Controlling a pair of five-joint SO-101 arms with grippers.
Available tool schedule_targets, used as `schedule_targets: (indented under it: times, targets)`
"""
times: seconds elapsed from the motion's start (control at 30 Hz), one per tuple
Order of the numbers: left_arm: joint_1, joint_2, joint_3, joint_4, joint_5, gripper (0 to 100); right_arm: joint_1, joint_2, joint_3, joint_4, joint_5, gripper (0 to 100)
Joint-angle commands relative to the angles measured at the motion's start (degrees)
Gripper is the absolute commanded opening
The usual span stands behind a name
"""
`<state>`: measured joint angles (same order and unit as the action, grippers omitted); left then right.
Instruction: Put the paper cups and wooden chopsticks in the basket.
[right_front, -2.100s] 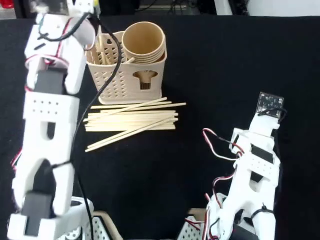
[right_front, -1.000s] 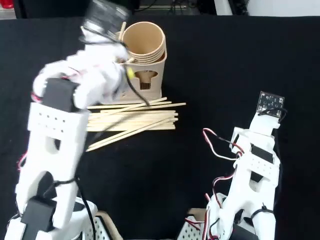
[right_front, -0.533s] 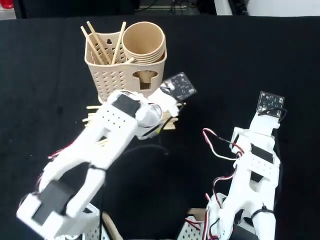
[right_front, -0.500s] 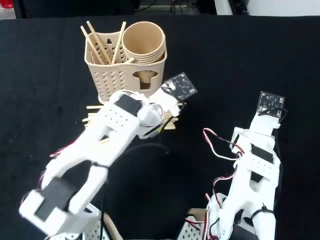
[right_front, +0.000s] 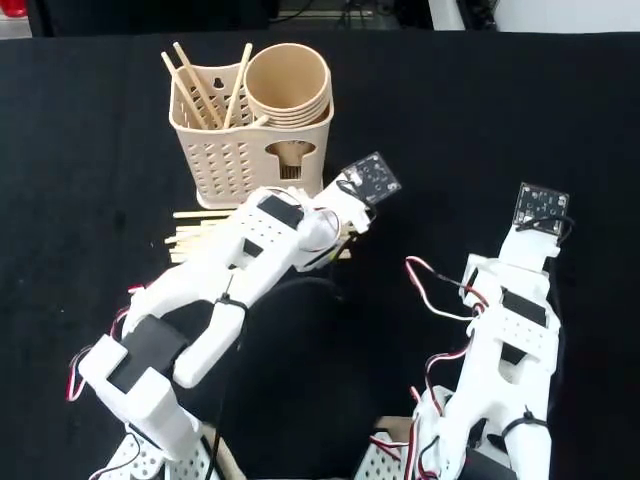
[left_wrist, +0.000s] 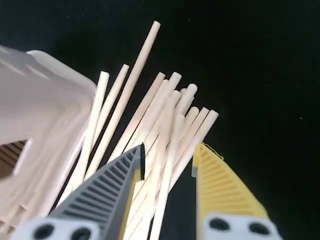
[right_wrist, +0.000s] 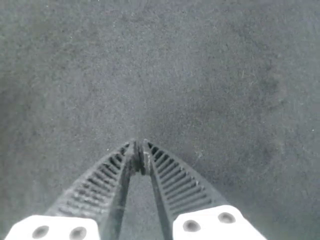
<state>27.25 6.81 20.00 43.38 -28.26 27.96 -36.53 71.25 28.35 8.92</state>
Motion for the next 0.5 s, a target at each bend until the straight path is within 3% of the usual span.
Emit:
schedule_targets:
  times: [0.0,0.47]
  targets:
    - [0.22,-0.18,0.66,-3.87,0.00,17,-0.62,-1.19,-1.63,-1.23,-0.09,1.8]
    - [0.22,4.31,2.33,-8.18,2.90,17,-0.62,-1.19,-1.63,-1.32,-0.09,1.8]
